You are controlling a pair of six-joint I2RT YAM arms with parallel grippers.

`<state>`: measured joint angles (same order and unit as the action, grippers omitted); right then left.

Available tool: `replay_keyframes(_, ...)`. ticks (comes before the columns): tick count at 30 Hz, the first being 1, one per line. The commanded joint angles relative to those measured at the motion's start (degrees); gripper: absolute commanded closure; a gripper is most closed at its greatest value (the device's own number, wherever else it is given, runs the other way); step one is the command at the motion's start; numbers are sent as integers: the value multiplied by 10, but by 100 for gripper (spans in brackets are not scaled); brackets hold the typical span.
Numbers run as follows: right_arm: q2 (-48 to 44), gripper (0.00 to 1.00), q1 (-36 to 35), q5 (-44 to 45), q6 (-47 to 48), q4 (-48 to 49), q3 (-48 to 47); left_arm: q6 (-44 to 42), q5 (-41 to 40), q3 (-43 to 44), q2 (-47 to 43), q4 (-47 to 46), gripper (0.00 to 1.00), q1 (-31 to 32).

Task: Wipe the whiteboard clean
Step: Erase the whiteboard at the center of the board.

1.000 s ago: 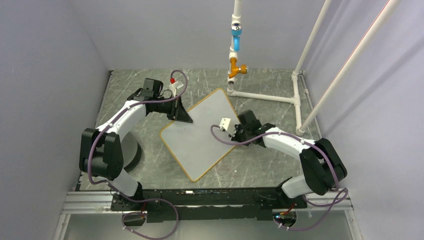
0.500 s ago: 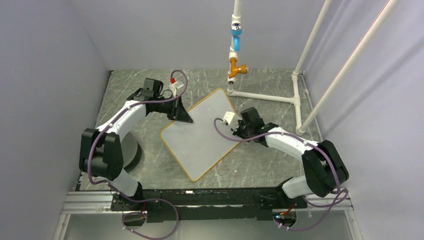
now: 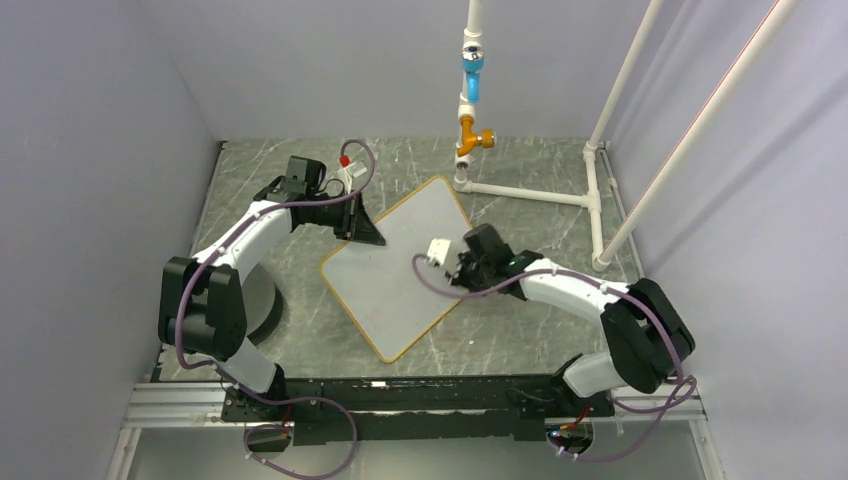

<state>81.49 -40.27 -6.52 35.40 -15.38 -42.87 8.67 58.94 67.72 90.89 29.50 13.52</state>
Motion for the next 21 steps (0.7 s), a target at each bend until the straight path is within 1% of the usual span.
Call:
replay_keyframes(1, -4, 100, 125, 62, -52, 72, -22, -6, 109, 10, -36, -26, 100, 12)
replay_keyframes(3, -19, 100, 156, 64, -55, 91, -6, -4, 110, 8, -37, -28, 100, 12)
replay_keyframes(6, -16, 100, 158, 6, -47, 63, -8, -4, 110, 9, -36, -28, 100, 14)
replay_keyframes(8, -16, 100, 129, -31, -38, 47, -9, -5, 110, 8, -35, -27, 100, 14)
replay_keyframes(10, -25, 100, 75, -50, -20, 46, -3, -7, 109, 8, -34, -25, 100, 14)
replay_keyframes(11, -31, 100, 37, -54, -13, 46, 0, -9, 108, 9, -34, -23, 100, 14)
replay_keyframes(12, -35, 100, 15, -55, -12, 48, 0, -9, 108, 9, -33, -23, 100, 14)
replay_keyframes(14, -29, 100, 3, -37, -28, 54, -7, -11, 108, 10, -33, -20, 100, 14)
replay_keyframes(16, -9, 100, 24, 21, -47, 72, -14, -12, 107, 10, -34, -21, 100, 14)
replay_keyframes(17, -1, 100, 48, 42, -59, 79, -17, -12, 108, 10, -33, -21, 100, 14)
replay_keyframes(19, 9, 100, 108, 45, -78, 68, -27, -11, 109, 11, -34, -21, 100, 14)
replay_keyframes(21, 15, 100, 150, 39, -78, 55, -24, -11, 110, 11, -35, -22, 100, 14)
